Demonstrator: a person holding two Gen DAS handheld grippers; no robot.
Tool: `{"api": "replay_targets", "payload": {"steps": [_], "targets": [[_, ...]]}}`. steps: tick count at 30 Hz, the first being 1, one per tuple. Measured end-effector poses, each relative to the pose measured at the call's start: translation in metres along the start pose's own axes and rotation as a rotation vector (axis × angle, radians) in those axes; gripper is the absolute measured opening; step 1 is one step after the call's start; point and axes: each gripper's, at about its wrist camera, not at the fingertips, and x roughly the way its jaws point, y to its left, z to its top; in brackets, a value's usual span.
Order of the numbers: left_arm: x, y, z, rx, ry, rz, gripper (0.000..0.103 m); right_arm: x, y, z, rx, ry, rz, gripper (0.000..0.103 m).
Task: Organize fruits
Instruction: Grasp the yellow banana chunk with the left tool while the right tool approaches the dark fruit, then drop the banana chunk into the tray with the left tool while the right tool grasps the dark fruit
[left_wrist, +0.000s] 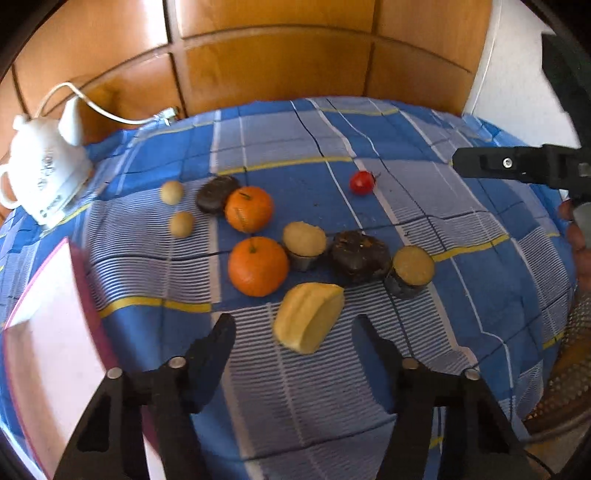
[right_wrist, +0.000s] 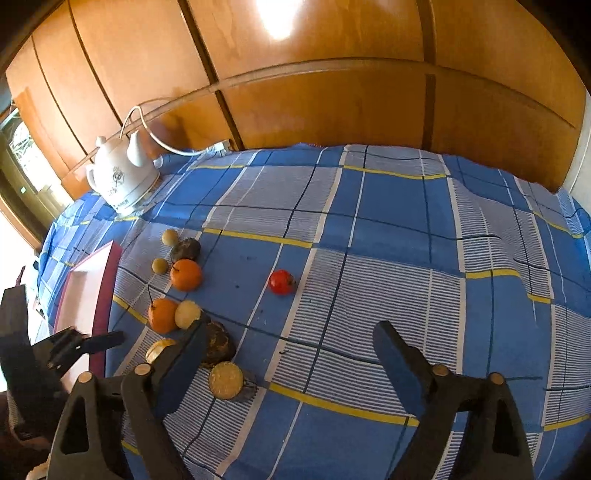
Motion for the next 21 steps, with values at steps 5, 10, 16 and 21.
{"api": "replay_targets", "payload": {"steps": [5,10,16,21], "targets": [[0.023,-0.002,0.004,-0.01,0.029,-0.027,0.044,0.006,0.009,-0.002,-0.047,0.029,0.01,0.074],[0.013,0.003,-0.004,-0.053,-0.007,-0.067,0.029,0.015,0.018,-0.006,-0.088,0.075,0.048,0.037],[-0.025,0.02,-0.015,-0.107,-0.09,-0.103,0.028,0.028,0.052,-0.019,-0.24,0.155,0.121,0.037],[-0.05,0.037,-0.025,-0.149,-0.137,-0.115,0.028,0.037,0.063,-0.019,-0.286,0.139,0.093,0.042]]}}
